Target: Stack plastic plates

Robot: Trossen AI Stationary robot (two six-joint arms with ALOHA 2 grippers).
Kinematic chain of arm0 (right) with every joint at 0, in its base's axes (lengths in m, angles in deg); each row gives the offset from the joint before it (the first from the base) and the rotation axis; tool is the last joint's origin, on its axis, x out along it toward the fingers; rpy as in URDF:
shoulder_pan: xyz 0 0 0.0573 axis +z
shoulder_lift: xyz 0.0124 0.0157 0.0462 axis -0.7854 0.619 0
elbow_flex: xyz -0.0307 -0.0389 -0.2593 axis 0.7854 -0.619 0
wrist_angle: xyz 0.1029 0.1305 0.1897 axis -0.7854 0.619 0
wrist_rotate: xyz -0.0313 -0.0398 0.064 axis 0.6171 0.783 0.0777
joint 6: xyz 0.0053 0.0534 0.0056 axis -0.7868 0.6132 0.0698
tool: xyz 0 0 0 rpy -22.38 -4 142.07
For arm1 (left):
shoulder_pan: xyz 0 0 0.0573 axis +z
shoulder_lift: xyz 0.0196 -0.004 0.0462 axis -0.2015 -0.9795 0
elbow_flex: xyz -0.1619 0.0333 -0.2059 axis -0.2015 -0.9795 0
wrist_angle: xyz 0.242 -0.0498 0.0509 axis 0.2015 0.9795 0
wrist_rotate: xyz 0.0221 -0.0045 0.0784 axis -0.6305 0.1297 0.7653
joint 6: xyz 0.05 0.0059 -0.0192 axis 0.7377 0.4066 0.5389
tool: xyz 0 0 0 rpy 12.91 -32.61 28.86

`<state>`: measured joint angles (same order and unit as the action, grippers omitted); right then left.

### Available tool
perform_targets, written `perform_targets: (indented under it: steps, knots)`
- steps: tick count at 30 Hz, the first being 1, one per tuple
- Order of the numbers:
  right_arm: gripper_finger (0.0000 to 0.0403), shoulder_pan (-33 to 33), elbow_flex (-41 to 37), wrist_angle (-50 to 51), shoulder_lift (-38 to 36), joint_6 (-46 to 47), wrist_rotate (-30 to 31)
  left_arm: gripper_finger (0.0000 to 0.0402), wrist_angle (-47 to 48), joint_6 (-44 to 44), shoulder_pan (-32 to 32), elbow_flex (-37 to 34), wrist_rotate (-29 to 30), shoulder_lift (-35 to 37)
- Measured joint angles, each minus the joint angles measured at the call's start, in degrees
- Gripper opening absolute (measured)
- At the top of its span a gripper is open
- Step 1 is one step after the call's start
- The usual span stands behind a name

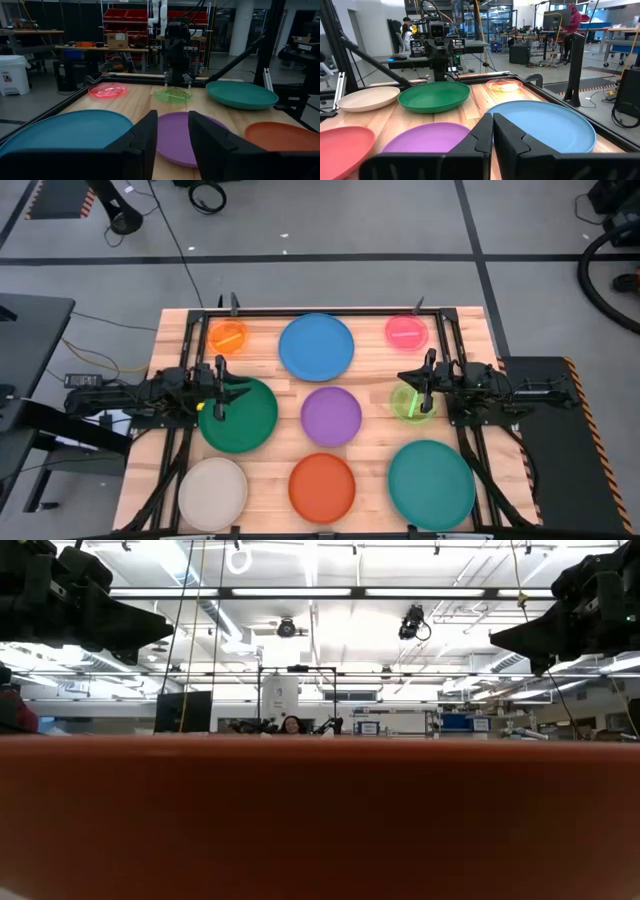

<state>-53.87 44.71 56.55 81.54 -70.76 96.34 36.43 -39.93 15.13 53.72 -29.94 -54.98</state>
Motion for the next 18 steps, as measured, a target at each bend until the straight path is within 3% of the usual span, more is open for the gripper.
perform_targets:
  steps: [18]
  knots:
    - [0.0023,0.00,0.00,0.00,-0.02,0.00,0.02,0.0117,-2.33,-0.01,0.00,0.01,0.00,0.04]
